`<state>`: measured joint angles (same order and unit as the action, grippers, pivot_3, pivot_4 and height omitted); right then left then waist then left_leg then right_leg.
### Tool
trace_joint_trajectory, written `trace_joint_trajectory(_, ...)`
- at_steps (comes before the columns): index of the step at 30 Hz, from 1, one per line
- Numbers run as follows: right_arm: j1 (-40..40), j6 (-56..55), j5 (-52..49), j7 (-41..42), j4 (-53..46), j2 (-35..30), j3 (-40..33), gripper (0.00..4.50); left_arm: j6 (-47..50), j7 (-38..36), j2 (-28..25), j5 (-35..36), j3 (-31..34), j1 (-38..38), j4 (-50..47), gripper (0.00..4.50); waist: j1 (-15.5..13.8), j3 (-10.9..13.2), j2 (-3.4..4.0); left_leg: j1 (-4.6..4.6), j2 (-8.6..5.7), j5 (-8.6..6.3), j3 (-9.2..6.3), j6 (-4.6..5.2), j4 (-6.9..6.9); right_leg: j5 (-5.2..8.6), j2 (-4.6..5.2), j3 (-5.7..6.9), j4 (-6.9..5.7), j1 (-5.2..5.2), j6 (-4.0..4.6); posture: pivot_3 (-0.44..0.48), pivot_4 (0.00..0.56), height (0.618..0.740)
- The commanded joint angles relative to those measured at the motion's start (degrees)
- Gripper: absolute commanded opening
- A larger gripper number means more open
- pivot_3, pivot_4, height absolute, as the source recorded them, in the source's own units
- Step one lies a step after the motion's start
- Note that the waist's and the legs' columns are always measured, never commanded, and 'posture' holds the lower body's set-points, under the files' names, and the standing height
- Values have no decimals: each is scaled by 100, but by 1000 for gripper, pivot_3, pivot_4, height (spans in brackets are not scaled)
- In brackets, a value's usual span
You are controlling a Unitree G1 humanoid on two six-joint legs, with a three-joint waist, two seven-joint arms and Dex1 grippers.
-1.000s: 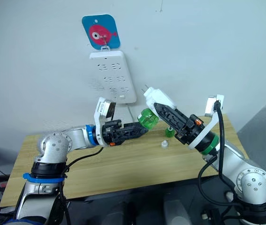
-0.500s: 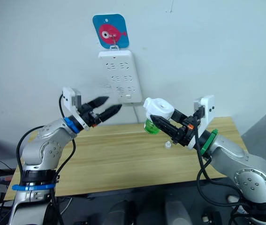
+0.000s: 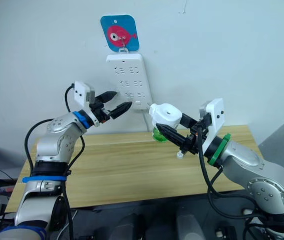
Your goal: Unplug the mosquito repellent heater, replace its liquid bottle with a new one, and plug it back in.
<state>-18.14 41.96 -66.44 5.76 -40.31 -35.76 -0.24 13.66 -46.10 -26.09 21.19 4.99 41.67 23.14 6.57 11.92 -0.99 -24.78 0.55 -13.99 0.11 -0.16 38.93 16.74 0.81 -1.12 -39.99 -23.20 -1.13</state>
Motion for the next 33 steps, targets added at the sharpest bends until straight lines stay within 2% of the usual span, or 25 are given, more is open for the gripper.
trace_joint_trajectory(1,-21,-44,-12,18,-315,4,-179,2952,-241,-210,-6,-81,0,320,261,4500,-14,0,-1,0,-1,0,-1,0,0,0,0,2,0,0,0,-266,176,740)
trace_joint_trajectory(9,40,19,-22,-33,-401,-20,-229,2952,83,-1410,-66,177,-101,727,383,4500,-12,-1,-3,-5,-11,1,-4,1,4,-3,8,6,4,4,-5,-285,170,740)
trace_joint_trajectory(17,32,74,-34,-32,-387,-15,-252,2952,135,-1923,-97,106,-147,1028,563,4500,123,-1,-3,-5,-5,0,-11,2,0,-3,7,12,3,1,-5,-287,168,740)
trace_joint_trajectory(21,-70,150,110,-82,-333,-43,-176,2952,66,-1959,-79,25,-131,1169,763,3631,149,-1,-3,-5,-7,0,-7,2,0,-3,8,9,5,1,-5,-289,166,740)
trace_joint_trajectory(28,-531,556,841,-377,-168,-7,225,2952,-20,-1807,-10,-127,-141,1216,968,1485,153,-1,-4,-5,-7,0,-9,2,-1,-3,8,10,5,1,-5,-288,164,740)
trace_joint_trajectory(29,-716,687,1029,-545,-85,29,321,2952,-12,-1796,-8,-149,-155,1187,943,1318,160,-1,-4,-5,-7,0,-8,2,-1,-3,9,10,5,0,-5,-289,166,740)
trace_joint_trajectory(33,-1403,1245,1392,-1066,234,363,527,2952,28,-1783,-16,-194,-201,1125,846,1324,165,-1,-4,-5,-6,0,-10,1,0,-3,10,10,2,-1,-5,-288,167,740)
